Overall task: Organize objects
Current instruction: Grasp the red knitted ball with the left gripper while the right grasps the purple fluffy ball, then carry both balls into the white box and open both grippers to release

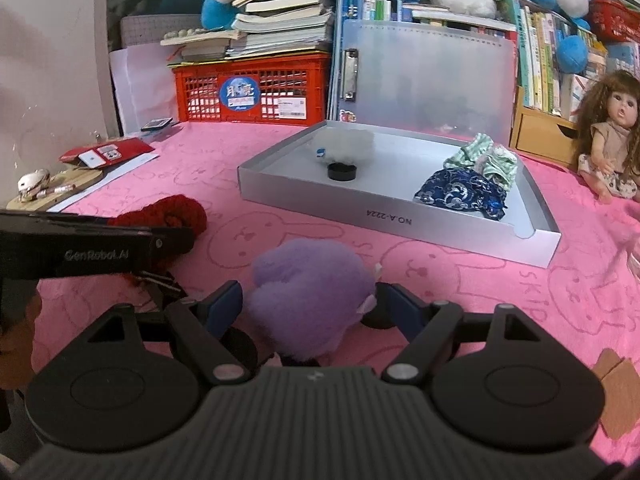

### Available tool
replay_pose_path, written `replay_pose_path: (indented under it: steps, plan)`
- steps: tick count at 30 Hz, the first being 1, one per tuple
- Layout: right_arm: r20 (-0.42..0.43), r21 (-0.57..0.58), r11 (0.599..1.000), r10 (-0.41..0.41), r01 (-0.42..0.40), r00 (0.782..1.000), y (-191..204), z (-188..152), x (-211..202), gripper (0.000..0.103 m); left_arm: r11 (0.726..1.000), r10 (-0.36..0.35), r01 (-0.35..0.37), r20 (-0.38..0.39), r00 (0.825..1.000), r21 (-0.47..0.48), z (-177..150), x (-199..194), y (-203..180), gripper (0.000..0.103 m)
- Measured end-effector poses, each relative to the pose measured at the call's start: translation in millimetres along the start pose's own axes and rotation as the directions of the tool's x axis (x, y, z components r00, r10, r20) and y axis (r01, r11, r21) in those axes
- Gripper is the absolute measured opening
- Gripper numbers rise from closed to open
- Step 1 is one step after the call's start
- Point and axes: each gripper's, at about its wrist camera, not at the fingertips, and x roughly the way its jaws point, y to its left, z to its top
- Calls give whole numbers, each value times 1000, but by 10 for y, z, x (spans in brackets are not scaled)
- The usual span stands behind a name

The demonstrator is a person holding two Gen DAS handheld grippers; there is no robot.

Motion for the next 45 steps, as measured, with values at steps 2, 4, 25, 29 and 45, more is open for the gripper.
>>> replay_pose_path:
  steps: [2,4,25,29,45]
  plan:
    - [6,-15,1000,4,-3,1000,24,-1,-14,75,1000,1,-1,2,1000,-4,9,-11,2,39]
    - [15,-23,1000,-6,6,1000,45,6,-23,67,1000,2,-2,3,1000,-7,17,-19,-2,39]
    - [94,57,997,-57,52,994,-131,201,-138,62,998,-59,60,49,997,-14,285,-87,-113,37]
    - [101,108,991,-92,81,991,-259,283,-143,62,997,-74,75,62,995,-4,394,-54,-191,37]
    - [103,319,934,-202,160,974,-920,526,-71,62,990,-135,132,91,987,40,826,275,-546,37]
